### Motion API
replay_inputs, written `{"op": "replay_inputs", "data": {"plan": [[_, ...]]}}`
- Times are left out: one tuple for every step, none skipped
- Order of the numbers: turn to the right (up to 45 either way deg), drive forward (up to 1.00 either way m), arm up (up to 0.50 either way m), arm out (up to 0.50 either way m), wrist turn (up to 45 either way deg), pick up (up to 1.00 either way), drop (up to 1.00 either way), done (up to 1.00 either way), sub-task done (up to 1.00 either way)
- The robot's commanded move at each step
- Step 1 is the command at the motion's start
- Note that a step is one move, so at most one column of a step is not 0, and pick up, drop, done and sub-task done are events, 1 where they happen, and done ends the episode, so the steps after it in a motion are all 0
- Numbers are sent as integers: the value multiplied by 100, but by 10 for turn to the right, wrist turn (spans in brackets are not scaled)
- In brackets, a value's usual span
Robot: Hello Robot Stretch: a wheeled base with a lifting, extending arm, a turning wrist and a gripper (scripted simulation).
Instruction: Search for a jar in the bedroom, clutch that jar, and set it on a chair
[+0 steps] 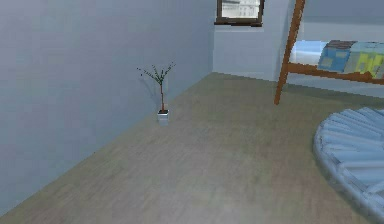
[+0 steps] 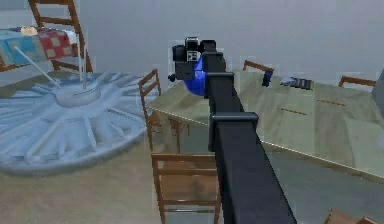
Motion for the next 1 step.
{"op": "replay_inputs", "data": {"plan": [[0,0,-40,0,0,0,0,0,0]]}}
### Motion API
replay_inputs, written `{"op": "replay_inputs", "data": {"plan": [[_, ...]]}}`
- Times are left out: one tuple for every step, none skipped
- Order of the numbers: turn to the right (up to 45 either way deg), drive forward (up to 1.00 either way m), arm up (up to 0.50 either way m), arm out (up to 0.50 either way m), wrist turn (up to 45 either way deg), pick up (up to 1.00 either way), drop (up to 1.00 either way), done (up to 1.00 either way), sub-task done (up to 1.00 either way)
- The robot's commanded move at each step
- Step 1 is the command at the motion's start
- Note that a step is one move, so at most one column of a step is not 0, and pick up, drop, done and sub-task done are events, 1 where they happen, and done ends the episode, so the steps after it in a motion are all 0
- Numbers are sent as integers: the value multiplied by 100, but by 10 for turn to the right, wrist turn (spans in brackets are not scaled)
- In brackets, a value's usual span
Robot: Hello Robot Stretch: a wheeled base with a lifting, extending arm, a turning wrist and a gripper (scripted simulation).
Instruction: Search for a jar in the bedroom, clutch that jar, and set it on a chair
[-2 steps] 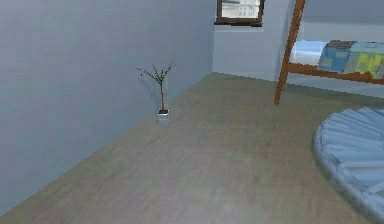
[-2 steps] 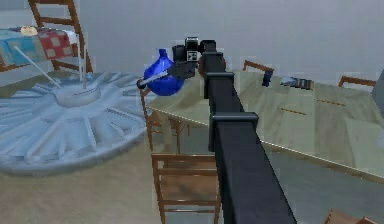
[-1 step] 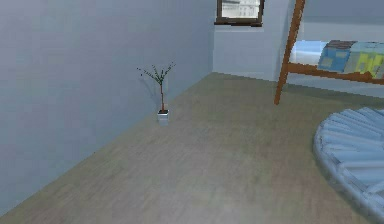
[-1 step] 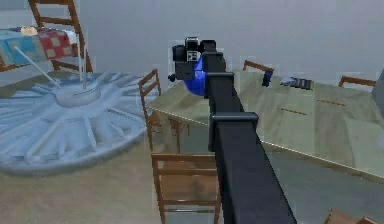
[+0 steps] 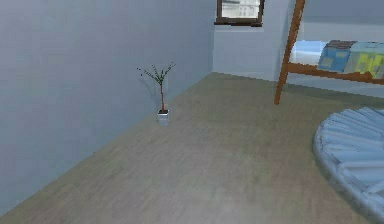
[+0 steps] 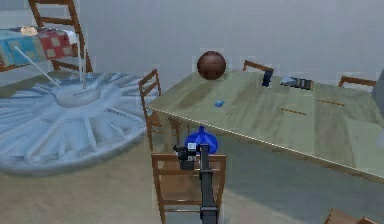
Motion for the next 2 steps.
{"op": "replay_inputs", "data": {"plan": [[0,0,-32,0,0,0,0,0,0],[0,0,0,0,0,0,100,0,0]]}}
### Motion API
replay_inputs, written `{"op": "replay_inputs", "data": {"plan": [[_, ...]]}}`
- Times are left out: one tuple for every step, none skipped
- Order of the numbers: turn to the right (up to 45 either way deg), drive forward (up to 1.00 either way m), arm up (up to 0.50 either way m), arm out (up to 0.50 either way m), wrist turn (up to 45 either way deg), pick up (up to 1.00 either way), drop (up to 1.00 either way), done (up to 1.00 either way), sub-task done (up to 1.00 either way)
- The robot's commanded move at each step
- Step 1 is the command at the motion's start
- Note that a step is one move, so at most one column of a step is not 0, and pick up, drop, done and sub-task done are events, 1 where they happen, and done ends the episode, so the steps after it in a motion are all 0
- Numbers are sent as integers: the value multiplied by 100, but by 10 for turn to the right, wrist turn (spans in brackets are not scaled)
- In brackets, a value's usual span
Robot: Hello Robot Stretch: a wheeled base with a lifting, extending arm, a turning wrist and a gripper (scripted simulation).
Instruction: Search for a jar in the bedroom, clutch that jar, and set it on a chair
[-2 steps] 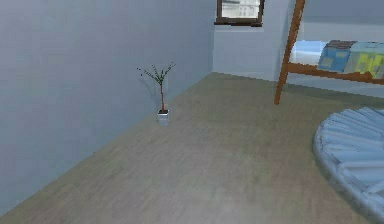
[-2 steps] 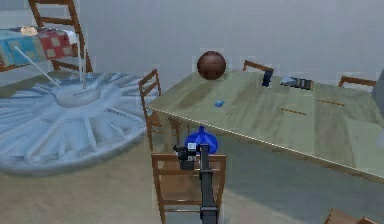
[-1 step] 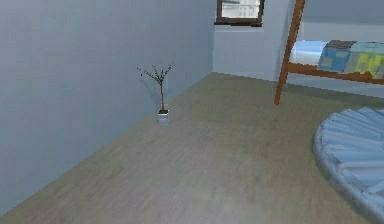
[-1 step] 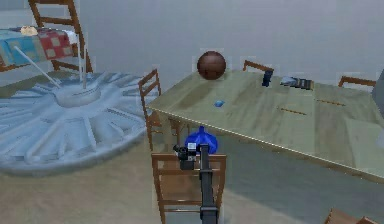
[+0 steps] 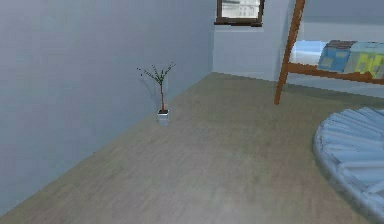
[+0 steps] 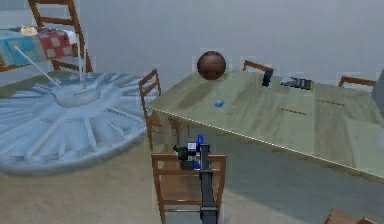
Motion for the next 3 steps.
{"op": "replay_inputs", "data": {"plan": [[0,0,10,0,0,0,0,0,0],[0,0,0,-8,0,0,0,0,0],[0,0,0,0,0,0,0,100,0]]}}
